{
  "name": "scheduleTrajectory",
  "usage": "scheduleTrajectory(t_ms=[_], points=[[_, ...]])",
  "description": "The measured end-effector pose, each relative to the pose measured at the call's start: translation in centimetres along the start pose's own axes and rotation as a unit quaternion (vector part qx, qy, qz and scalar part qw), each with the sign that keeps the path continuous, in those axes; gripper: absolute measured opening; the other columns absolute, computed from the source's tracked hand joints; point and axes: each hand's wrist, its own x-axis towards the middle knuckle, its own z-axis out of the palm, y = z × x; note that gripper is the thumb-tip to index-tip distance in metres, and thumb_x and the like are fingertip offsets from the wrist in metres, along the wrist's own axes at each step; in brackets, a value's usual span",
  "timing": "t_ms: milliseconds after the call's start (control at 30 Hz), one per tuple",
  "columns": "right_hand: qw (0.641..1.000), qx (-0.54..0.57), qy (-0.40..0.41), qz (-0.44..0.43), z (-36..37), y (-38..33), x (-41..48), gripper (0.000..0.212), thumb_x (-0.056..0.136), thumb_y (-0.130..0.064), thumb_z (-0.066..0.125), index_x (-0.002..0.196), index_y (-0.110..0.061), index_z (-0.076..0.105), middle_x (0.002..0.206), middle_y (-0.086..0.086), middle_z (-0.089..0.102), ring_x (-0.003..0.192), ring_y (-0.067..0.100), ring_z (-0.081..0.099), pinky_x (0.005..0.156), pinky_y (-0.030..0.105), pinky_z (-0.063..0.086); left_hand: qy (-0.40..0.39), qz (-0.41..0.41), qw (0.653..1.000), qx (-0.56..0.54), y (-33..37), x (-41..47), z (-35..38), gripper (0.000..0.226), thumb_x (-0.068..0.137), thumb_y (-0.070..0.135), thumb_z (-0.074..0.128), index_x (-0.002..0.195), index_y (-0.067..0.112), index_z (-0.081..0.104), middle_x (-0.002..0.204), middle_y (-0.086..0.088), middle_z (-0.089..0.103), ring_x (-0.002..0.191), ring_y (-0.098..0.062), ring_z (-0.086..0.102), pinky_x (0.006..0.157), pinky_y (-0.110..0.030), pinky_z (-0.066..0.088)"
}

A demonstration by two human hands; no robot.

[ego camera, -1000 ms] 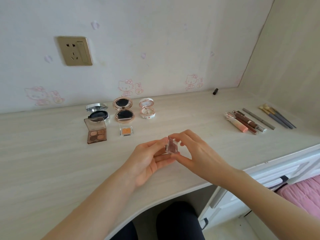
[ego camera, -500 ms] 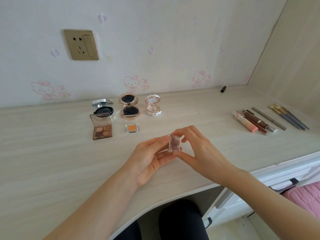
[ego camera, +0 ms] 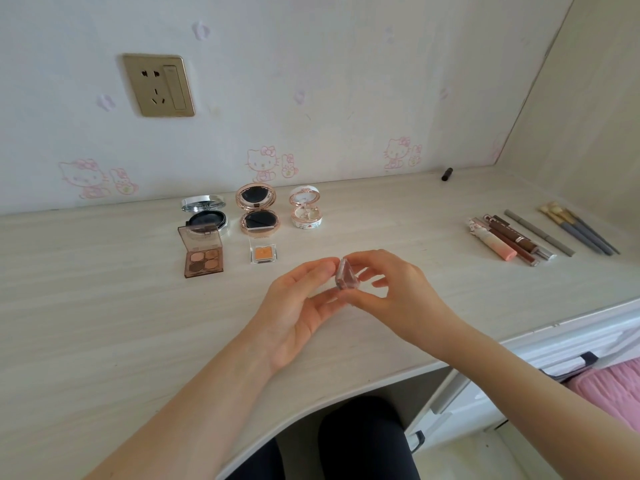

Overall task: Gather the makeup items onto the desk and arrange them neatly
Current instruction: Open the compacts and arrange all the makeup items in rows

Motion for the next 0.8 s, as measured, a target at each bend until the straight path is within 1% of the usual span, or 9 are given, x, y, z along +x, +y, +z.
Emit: scheduleTrajectory(t_ms=[67, 133, 200, 333, 467, 567, 700, 767, 800], points=[[1.000, -0.004, 0.001, -0.016, 0.0, -0.1, -0.1, 0.041, 0.079, -0.038, 0.071, 0.118, -0.032, 0.058, 0.107, -0.020, 0.059, 0.096, -0.005, 0.055, 0.081, 0.012, 0.045, 0.004, -0.012, 1.000, 0.001, 0.0, 0.0, -0.1, 0.047, 0.080, 0.020, 0.068, 0.119, -0.005, 0.060, 0.117, -0.022, 0.065, 0.107, -0.037, 0.064, 0.083, -0.037, 0.056], [1.000, -0.010, 0.005, -0.027, 0.0, -0.3, -0.1, 0.042, 0.080, -0.030, 0.073, 0.120, -0.031, 0.058, 0.109, -0.019, 0.058, 0.098, -0.003, 0.055, 0.083, 0.014, 0.046, 0.002, -0.026, 1.000, -0.008, -0.1, 0.0, -0.1, 0.046, 0.079, 0.019, 0.069, 0.116, -0.006, 0.061, 0.113, -0.023, 0.066, 0.105, -0.039, 0.065, 0.081, -0.038, 0.057], [0.999, -0.011, 0.004, -0.034, -0.2, -0.6, -0.1, 0.042, 0.081, -0.027, 0.072, 0.120, -0.031, 0.058, 0.110, -0.018, 0.059, 0.099, -0.002, 0.055, 0.085, 0.016, 0.047, -0.010, -0.029, 0.999, -0.009, 0.0, -0.1, -0.1, 0.044, 0.077, 0.018, 0.071, 0.113, -0.006, 0.064, 0.111, -0.023, 0.067, 0.102, -0.038, 0.066, 0.079, -0.036, 0.058], [0.999, 0.003, -0.019, -0.042, -0.6, -0.8, 0.1, 0.041, 0.082, -0.024, 0.072, 0.120, -0.032, 0.058, 0.111, -0.018, 0.058, 0.102, -0.002, 0.054, 0.087, 0.017, 0.049, -0.021, -0.030, 0.999, -0.013, 0.2, 0.0, -0.3, 0.040, 0.076, 0.016, 0.072, 0.110, -0.005, 0.067, 0.111, -0.023, 0.067, 0.102, -0.037, 0.067, 0.078, -0.033, 0.058], [0.998, 0.025, -0.040, -0.044, -0.9, -0.6, 0.4, 0.042, 0.083, -0.021, 0.072, 0.120, -0.033, 0.057, 0.112, -0.020, 0.058, 0.106, -0.001, 0.054, 0.089, 0.019, 0.051, -0.020, -0.026, 0.999, -0.020, 0.1, 0.1, -0.5, 0.037, 0.079, 0.012, 0.068, 0.112, -0.005, 0.066, 0.113, -0.024, 0.067, 0.103, -0.038, 0.066, 0.077, -0.034, 0.058], [0.996, 0.046, -0.059, -0.039, -1.2, -0.5, 0.9, 0.043, 0.083, -0.016, 0.071, 0.119, -0.035, 0.057, 0.111, -0.021, 0.059, 0.109, -0.001, 0.055, 0.090, 0.022, 0.052, -0.021, -0.021, 0.999, -0.029, 0.2, 0.2, -0.7, 0.037, 0.081, 0.009, 0.065, 0.115, -0.005, 0.064, 0.115, -0.025, 0.066, 0.105, -0.038, 0.066, 0.079, -0.036, 0.058], [0.993, 0.096, -0.065, -0.010, -1.7, -0.4, 1.5, 0.044, 0.081, -0.010, 0.072, 0.113, -0.035, 0.056, 0.114, -0.017, 0.061, 0.110, -0.004, 0.057, 0.090, 0.025, 0.054, -0.002, -0.012, 0.999, -0.050, 0.3, 0.4, -0.9, 0.041, 0.080, 0.006, 0.064, 0.118, -0.007, 0.060, 0.116, -0.028, 0.064, 0.105, -0.039, 0.065, 0.079, -0.038, 0.058], [0.992, 0.106, -0.066, 0.003, -1.6, -0.6, 1.6, 0.044, 0.081, -0.012, 0.071, 0.110, -0.039, 0.055, 0.115, -0.018, 0.061, 0.107, -0.004, 0.059, 0.088, 0.024, 0.054, 0.002, -0.001, 0.999, -0.051, 0.2, 0.4, -0.9, 0.043, 0.079, 0.006, 0.065, 0.121, -0.005, 0.059, 0.117, -0.027, 0.064, 0.105, -0.038, 0.065, 0.079, -0.038, 0.058], [0.993, 0.101, -0.065, 0.010, -1.4, -0.6, 1.6, 0.042, 0.081, -0.015, 0.070, 0.110, -0.041, 0.054, 0.115, -0.019, 0.060, 0.105, -0.004, 0.060, 0.087, 0.024, 0.055, 0.003, 0.005, 0.999, -0.050, 0.1, 0.4, -0.9, 0.044, 0.079, 0.006, 0.065, 0.122, -0.003, 0.059, 0.116, -0.026, 0.065, 0.104, -0.037, 0.066, 0.079, -0.037, 0.057]])
